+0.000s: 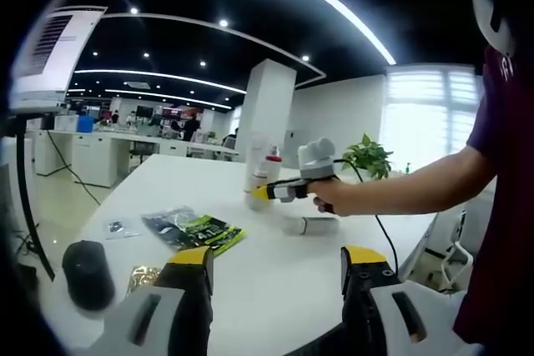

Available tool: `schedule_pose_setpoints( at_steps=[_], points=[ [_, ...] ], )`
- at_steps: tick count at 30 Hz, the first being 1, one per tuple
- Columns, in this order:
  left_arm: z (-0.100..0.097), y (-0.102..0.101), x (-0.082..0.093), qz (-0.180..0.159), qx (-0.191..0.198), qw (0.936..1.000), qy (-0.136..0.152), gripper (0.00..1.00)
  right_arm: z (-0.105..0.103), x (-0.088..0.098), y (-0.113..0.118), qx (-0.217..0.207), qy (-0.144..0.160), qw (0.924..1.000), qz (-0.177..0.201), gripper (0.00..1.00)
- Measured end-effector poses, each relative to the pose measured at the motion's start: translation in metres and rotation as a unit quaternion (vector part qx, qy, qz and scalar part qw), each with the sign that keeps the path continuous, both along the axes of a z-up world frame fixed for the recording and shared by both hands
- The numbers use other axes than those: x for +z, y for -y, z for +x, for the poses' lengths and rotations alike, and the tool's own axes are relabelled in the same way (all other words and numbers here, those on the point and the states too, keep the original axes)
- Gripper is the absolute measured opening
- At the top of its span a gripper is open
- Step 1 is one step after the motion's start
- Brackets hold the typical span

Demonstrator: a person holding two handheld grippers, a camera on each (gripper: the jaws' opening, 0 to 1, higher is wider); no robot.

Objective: Arrange the skincare products in the storage area until every visible bottle or jar stands upright without overlapping.

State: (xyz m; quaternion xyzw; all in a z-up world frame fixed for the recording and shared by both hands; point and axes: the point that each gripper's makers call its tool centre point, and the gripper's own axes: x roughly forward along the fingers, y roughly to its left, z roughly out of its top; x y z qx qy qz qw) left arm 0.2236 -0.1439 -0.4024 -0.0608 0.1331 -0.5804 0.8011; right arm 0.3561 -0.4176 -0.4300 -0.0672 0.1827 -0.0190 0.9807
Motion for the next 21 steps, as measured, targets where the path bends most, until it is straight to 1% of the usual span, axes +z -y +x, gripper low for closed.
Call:
schedule_pose_setpoints(
  at_steps=[3, 7, 11, 21],
  points=[
    [-0.001, 0.000, -0.001, 0.001, -0.002, 1.0000, 0.000, 0.63, -0.004, 0.001, 0.001, -0.004, -0.002, 1.0000, -0.003, 0.26],
    [-0.002, 0.001, -0.002, 0.001, -0.002, 1.0000, -0.001, 0.63, -0.010, 0.004, 0.001, -0.003, -0.001, 1.0000, -0.001, 0.24],
    [-0.003, 0.003, -0.001, 0.002, -0.005, 1.0000, 0.001, 0.63, -0.012, 0.004, 0.001, 0.004, -0.005, 0.9999, -0.014, 0.17],
    [-0.002, 0.001, -0.002, 0.005, -0.003, 1.0000, 0.002, 0.63, -0.011, 0.003, 0.003, 0.009, -0.011, 0.9995, -0.027, 0.12]
  ],
)
